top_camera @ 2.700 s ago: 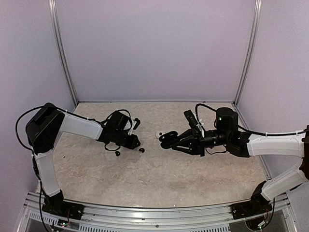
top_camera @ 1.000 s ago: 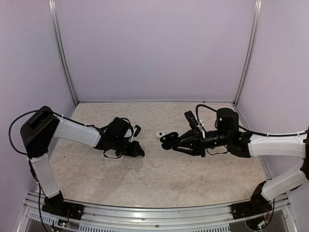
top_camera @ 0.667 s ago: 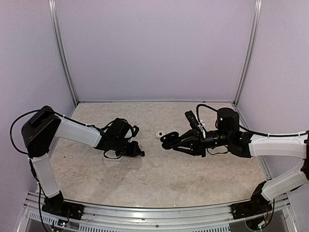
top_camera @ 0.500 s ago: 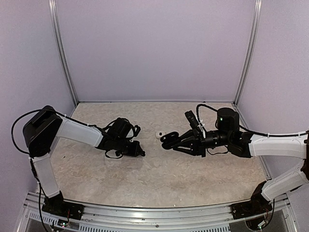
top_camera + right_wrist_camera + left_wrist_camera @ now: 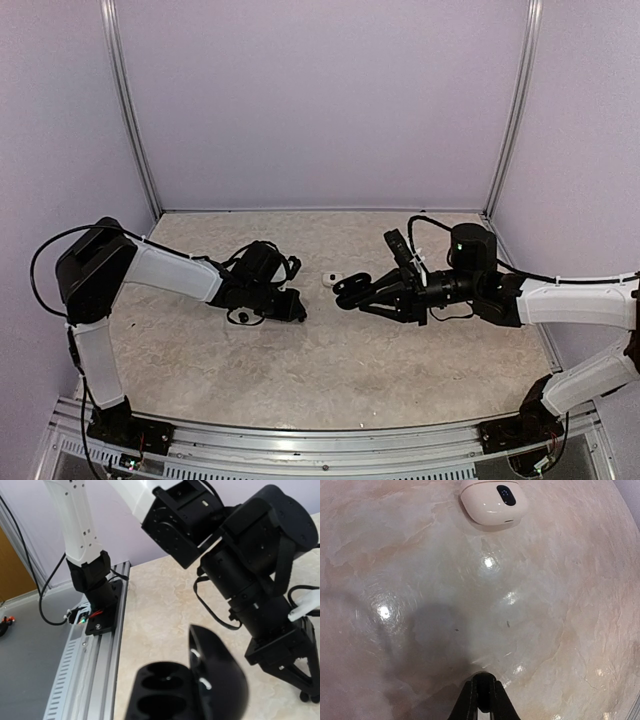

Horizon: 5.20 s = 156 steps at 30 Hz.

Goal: Insert the wireless bluetooth earbuds into the charging case
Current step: Pick up the left earbud from the center of the board, then insert the left earbud into the left side groove of the charging case, then move the right earbud to the center of the board.

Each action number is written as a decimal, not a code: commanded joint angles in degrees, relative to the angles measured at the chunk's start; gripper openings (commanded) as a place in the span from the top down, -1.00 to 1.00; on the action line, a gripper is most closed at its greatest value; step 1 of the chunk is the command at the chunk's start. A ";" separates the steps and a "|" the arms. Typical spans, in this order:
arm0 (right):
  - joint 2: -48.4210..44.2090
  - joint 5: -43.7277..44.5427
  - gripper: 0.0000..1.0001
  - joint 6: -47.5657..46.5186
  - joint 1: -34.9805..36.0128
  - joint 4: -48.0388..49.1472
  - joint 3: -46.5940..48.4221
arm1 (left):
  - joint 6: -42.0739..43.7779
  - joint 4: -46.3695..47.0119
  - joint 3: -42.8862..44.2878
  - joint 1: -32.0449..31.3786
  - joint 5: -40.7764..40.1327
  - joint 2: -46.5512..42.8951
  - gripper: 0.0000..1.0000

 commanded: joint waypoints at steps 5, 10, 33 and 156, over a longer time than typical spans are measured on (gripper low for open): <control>-1.48 0.08 0.80 -0.68 -0.51 0.11 -0.74 | 3.37 -2.99 -0.65 -1.01 -3.46 -2.79 0.99; -1.82 -0.61 0.79 -0.92 -0.52 1.10 -1.76 | 9.46 -1.39 -3.76 -1.14 -4.75 -11.02 1.00; -1.34 -0.97 0.88 -16.11 5.27 -5.70 0.09 | 28.18 13.05 -15.70 -12.28 15.26 -45.54 1.00; 3.09 -0.86 1.00 -8.44 6.32 -0.15 1.81 | -5.56 -6.31 -16.08 5.35 -15.11 -21.77 0.46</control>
